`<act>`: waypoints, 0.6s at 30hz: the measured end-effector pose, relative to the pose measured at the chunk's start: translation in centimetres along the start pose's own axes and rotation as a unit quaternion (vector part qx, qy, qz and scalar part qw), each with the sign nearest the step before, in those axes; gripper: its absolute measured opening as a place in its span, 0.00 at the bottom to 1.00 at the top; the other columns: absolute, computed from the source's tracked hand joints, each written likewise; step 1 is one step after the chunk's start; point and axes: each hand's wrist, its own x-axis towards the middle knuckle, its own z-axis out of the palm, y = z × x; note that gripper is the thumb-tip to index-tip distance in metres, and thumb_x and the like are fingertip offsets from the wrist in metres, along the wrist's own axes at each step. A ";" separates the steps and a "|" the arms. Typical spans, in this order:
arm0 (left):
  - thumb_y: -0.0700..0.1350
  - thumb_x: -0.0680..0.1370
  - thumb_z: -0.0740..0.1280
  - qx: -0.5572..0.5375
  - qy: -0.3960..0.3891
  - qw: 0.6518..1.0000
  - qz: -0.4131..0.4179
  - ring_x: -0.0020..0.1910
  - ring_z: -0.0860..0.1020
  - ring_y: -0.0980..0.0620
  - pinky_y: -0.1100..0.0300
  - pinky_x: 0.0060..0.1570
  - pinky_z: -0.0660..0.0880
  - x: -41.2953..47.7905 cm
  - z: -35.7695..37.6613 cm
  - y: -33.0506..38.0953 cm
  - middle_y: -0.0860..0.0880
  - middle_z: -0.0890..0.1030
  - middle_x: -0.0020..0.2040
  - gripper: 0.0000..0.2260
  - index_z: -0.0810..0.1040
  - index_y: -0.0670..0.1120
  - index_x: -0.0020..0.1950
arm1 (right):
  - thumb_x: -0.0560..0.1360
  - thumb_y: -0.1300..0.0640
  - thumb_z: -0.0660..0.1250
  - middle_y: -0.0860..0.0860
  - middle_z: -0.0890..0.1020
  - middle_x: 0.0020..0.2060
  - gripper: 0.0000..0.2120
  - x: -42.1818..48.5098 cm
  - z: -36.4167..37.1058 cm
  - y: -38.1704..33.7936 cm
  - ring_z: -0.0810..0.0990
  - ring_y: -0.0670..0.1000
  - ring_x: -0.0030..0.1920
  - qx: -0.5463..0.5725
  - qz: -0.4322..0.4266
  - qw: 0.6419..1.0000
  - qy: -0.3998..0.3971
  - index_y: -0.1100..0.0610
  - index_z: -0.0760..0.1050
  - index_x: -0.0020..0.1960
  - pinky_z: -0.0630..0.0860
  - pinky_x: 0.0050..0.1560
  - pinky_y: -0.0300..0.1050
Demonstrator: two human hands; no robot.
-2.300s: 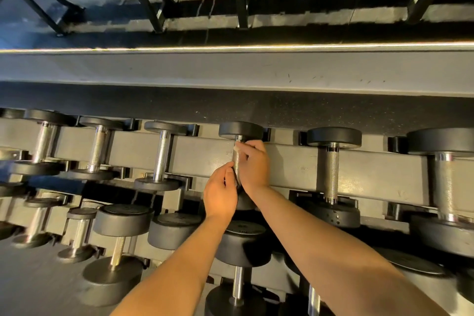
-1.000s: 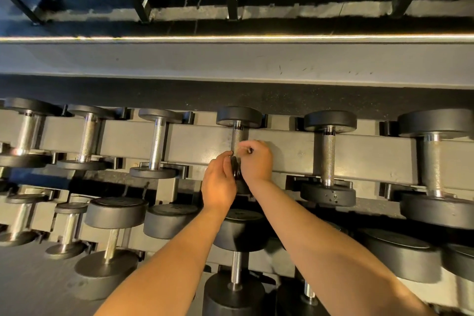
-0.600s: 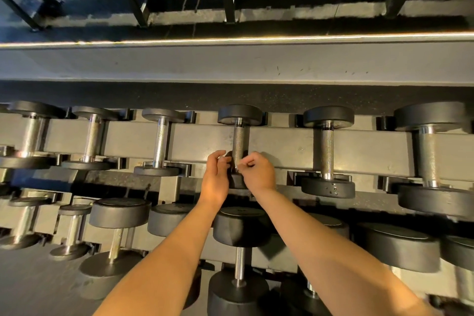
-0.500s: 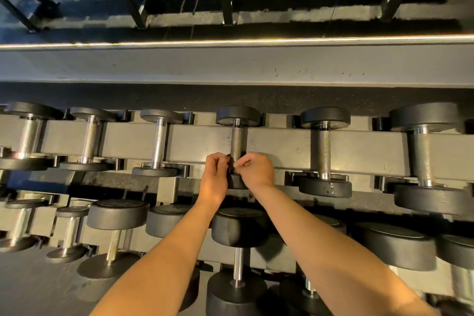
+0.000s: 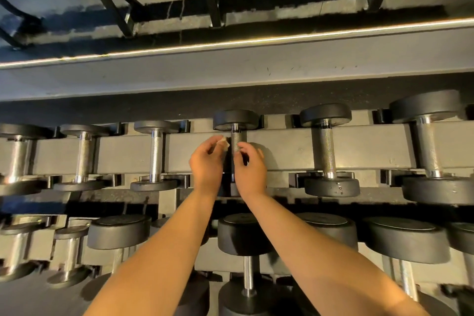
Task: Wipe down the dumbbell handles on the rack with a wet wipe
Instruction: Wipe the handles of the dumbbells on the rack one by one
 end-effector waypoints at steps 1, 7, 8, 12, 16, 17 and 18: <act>0.43 0.81 0.68 -0.001 -0.002 1.000 0.001 0.46 0.81 0.67 0.72 0.48 0.76 0.6 0.5 0.1 0.62 0.84 0.45 0.09 0.84 0.57 0.50 | 0.82 0.53 0.63 0.42 0.75 0.58 0.12 0.0 0.3 0.1 0.76 0.40 0.54 -0.013 -0.012 1.000 0.015 0.48 0.77 0.64 0.71 0.51 0.32; 0.51 0.83 0.65 -0.039 -0.014 0.998 -0.055 0.38 0.78 0.62 0.68 0.39 0.75 1.6 3.1 -0.2 0.52 0.84 0.39 0.12 0.85 0.49 0.45 | 0.82 0.56 0.63 0.45 0.77 0.58 0.12 0.1 0.8 1.4 0.78 0.46 0.57 -0.070 -0.036 0.996 0.046 0.50 0.77 0.64 0.78 0.59 0.46; 0.51 0.83 0.65 -0.035 -0.023 0.998 -0.055 0.37 0.78 0.63 0.68 0.40 0.75 1.8 3.1 -0.4 0.53 0.83 0.39 0.12 0.85 0.50 0.45 | 0.82 0.55 0.62 0.45 0.77 0.58 0.12 0.1 0.8 1.2 0.79 0.47 0.56 -0.070 -0.032 0.996 0.048 0.50 0.77 0.64 0.78 0.59 0.47; 0.44 0.82 0.67 -0.001 -0.073 0.996 -0.045 0.52 0.82 0.62 0.61 0.58 0.80 2.0 1.8 -0.5 0.57 0.85 0.53 0.11 0.84 0.50 0.62 | 0.82 0.54 0.63 0.44 0.77 0.57 0.10 -0.1 0.5 1.0 0.78 0.45 0.55 -0.070 -0.032 0.996 0.051 0.48 0.77 0.62 0.77 0.58 0.45; 0.42 0.81 0.69 -0.019 -0.095 0.993 -0.069 0.54 0.83 0.58 0.54 0.60 0.80 -0.1 0.4 -2.0 0.55 0.86 0.52 0.10 0.85 0.50 0.60 | 0.82 0.53 0.62 0.42 0.77 0.55 0.09 -0.1 0.4 0.7 0.78 0.44 0.54 -0.063 -0.020 0.997 0.044 0.47 0.78 0.60 0.78 0.56 0.45; 0.41 0.81 0.69 -0.032 -0.100 0.991 -0.085 0.55 0.83 0.57 0.52 0.62 0.79 -0.5 0.1 -2.5 0.54 0.87 0.52 0.10 0.85 0.50 0.60 | 0.82 0.53 0.62 0.41 0.76 0.55 0.09 -0.1 0.4 0.6 0.78 0.44 0.54 -0.063 -0.016 0.997 0.043 0.47 0.77 0.60 0.78 0.56 0.45; 0.41 0.81 0.69 -0.046 -0.102 0.989 -0.099 0.55 0.83 0.55 0.50 0.63 0.78 -0.5 0.0 -2.7 0.54 0.87 0.52 0.10 0.86 0.49 0.59 | 0.82 0.53 0.62 0.41 0.76 0.55 0.09 -0.1 0.4 0.6 0.78 0.45 0.54 -0.064 -0.014 0.997 0.043 0.46 0.77 0.60 0.78 0.56 0.45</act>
